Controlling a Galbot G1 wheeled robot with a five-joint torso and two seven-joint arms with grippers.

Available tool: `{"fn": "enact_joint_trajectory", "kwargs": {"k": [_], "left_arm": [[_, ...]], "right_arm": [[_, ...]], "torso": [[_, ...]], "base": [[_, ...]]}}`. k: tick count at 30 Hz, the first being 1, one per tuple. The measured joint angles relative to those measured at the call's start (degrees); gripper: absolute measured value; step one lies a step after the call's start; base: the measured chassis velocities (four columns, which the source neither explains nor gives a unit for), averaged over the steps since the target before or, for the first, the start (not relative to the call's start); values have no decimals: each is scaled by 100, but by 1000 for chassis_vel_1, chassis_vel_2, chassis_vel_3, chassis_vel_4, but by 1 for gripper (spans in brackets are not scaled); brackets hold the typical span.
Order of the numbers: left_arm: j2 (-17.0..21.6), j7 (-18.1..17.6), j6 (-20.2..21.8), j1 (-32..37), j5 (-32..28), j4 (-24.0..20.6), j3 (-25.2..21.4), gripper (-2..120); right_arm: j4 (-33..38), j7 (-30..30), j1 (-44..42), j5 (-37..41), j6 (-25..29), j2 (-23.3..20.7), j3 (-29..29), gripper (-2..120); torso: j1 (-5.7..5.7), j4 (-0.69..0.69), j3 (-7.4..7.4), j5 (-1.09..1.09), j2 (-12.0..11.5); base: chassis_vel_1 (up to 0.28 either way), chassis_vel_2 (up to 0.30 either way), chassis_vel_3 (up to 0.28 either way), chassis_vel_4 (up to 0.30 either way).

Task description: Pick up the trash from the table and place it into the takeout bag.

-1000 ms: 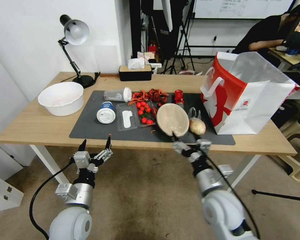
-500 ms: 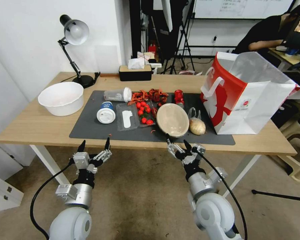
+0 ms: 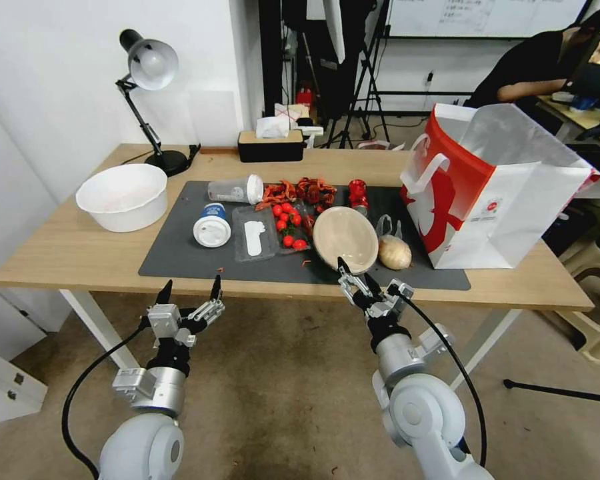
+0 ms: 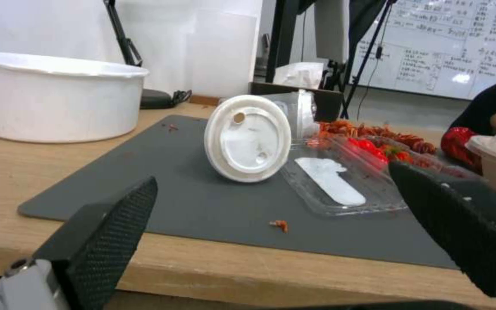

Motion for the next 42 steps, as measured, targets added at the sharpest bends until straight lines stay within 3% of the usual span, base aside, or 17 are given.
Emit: {"fn": "enact_joint_trajectory", "kwargs": {"k": [2, 3, 5, 6, 10, 17, 26, 34, 39, 42], "left_arm": [[-1, 4, -7, 3, 5, 2, 2, 100], [-1, 9, -10, 5, 8, 3, 5, 100], [-1, 12, -12, 5, 9, 3, 6, 100], [-1, 19, -16, 5, 14, 6, 10, 100], [0, 31, -27, 8, 24, 12, 13, 100], [1, 60, -76, 24, 52, 35, 11, 100], [-5, 67, -105, 20, 67, 65, 11, 100], [-13, 70, -109, 8, 82, 73, 30, 100], [-12, 73, -111, 20, 91, 56, 30, 100], [-13, 77, -117, 36, 117, 36, 25, 100]], "right_arm": [[-8, 22, -3, 25, -3, 5, -1, 61], [-9, 46, -5, 64, -10, 10, 1, 51], [-9, 58, -7, 81, -14, 13, 3, 50], [-9, 81, -14, 112, -19, 22, 13, 41], [-17, 94, -21, 132, -17, 37, 27, 31], [-5, 117, -104, 166, 79, 131, 57, 2], [131, 87, -256, 114, 229, 197, 123, 0], [611, -636, -365, 335, 664, 76, 342, 0], [1078, -1013, -120, 691, 718, -213, 739, 0], [1349, -929, 504, 1088, 639, -714, 1164, 0]], "torso": [[0, 0, 0, 0, 0], [0, 0, 0, 0, 0], [0, 0, 0, 0, 0], [0, 0, 0, 0, 0], [0, 0, 0, 0, 0], [0, 0, 0, 0, 0], [0, 0, 0, 1, 0], [0, 0, 0, 1, 0], [0, -1, 0, 2, 0], [0, -1, 0, 2, 0]], "base": [[0, 0, 0, 0], [0, 0, 0, 0], [0, 0, 0, 0], [0, 0, 0, 0], [0, 0, 0, 0], [0, 0, 0, 0], [0, 0, 0, 0], [0, 0, 0, 0], [0, 0, 0, 0], [0, 0, 0, 0]]}}
